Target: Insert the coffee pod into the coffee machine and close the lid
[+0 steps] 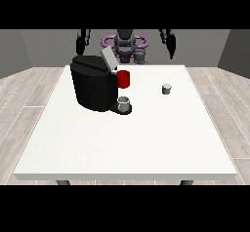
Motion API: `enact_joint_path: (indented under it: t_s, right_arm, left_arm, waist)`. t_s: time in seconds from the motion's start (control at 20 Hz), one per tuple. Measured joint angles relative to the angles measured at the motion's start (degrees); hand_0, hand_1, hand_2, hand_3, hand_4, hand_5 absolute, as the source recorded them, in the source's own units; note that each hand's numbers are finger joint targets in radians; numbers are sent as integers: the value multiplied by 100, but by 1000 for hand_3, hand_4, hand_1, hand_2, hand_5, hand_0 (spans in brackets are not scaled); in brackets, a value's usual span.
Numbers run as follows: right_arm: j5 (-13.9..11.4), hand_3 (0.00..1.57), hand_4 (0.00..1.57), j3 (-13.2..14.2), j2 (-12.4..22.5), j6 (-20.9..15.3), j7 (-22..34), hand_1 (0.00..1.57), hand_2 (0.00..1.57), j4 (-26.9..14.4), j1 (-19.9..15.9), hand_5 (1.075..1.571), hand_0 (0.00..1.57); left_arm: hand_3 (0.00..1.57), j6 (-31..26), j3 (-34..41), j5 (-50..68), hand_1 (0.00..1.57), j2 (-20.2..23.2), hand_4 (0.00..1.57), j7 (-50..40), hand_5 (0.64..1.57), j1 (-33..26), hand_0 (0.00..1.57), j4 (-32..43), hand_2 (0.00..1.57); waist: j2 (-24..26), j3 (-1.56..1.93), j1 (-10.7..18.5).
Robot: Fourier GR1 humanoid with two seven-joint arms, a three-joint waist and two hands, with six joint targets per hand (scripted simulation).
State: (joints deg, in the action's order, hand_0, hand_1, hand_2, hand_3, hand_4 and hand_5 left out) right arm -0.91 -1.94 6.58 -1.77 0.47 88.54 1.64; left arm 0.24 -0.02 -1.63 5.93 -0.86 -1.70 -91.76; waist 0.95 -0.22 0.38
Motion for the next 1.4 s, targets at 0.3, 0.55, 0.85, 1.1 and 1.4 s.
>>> enact_joint_path:
  t_s: [0.3,0.55,0.85,1.1,1.4]
  right_arm:
    - [115,0,0,63,-78,84,-115,0,0,-62,-96,1571,0]
    - [-342,0,0,165,-40,-414,-274,0,0,17,-409,1571,0]
    - [-702,0,0,-65,-172,-659,-111,0,0,234,-754,1571,0]
    - [-820,0,0,-228,-288,-688,-55,0,0,309,-962,1571,0]
    - [-984,0,0,-336,-432,-809,82,0,0,265,-1095,1571,0]
  left_arm:
    - [0,-667,118,-124,0,703,0,440,1571,196,0,172,0]
    - [0,-1085,298,-473,0,1499,0,842,1571,579,0,544,0]
    - [0,-1353,580,-785,0,2128,0,863,1571,1328,0,1428,0]
    - [0,-1405,581,-1206,0,2437,0,892,1571,1833,0,2131,0]
    - [0,-1500,499,-1649,0,2619,0,1119,1571,2321,0,3012,0]
  waist:
    - [-63,17,-83]
    - [-424,19,-358]
    - [-820,19,-746]
    - [-1175,20,-982]
    - [-1434,19,-1067]
